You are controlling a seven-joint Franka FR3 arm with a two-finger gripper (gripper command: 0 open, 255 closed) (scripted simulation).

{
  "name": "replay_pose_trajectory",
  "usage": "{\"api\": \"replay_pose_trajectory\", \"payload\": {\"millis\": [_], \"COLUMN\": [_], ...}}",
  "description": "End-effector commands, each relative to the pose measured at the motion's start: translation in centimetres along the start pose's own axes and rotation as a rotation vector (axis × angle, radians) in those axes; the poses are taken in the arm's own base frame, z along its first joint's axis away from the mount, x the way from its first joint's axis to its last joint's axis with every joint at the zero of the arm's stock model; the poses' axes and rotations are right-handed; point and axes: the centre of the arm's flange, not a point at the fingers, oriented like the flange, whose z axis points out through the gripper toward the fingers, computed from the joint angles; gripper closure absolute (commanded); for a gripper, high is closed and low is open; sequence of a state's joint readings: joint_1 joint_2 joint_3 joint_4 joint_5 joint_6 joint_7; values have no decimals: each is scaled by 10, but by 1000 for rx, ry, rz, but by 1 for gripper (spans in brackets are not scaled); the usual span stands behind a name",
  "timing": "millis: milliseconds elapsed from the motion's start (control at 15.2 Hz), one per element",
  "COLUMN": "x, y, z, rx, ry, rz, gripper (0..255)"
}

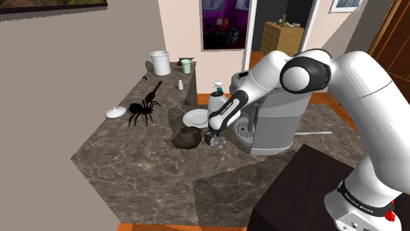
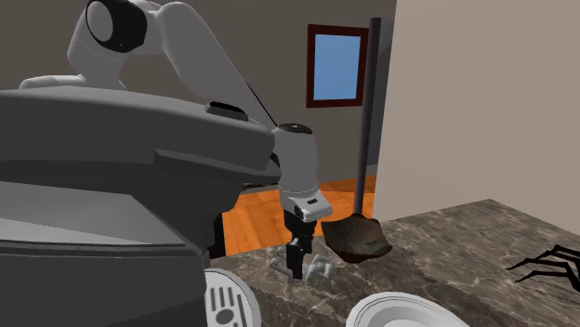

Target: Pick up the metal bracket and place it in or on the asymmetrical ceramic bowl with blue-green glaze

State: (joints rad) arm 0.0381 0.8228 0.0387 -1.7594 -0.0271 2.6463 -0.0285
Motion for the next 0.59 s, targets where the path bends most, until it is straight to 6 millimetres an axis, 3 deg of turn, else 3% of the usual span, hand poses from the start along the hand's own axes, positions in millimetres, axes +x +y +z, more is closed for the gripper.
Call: {"api": "replay_pose_trajectory", "payload": {"millis": [0,462,528], "x": [0,0,0], "y": [0,0,0], "z": [9,9,9], "rx": [0,0,0], "ry": [0,0,0], "rz": [0,0,0], "gripper": [0,0,255]}}
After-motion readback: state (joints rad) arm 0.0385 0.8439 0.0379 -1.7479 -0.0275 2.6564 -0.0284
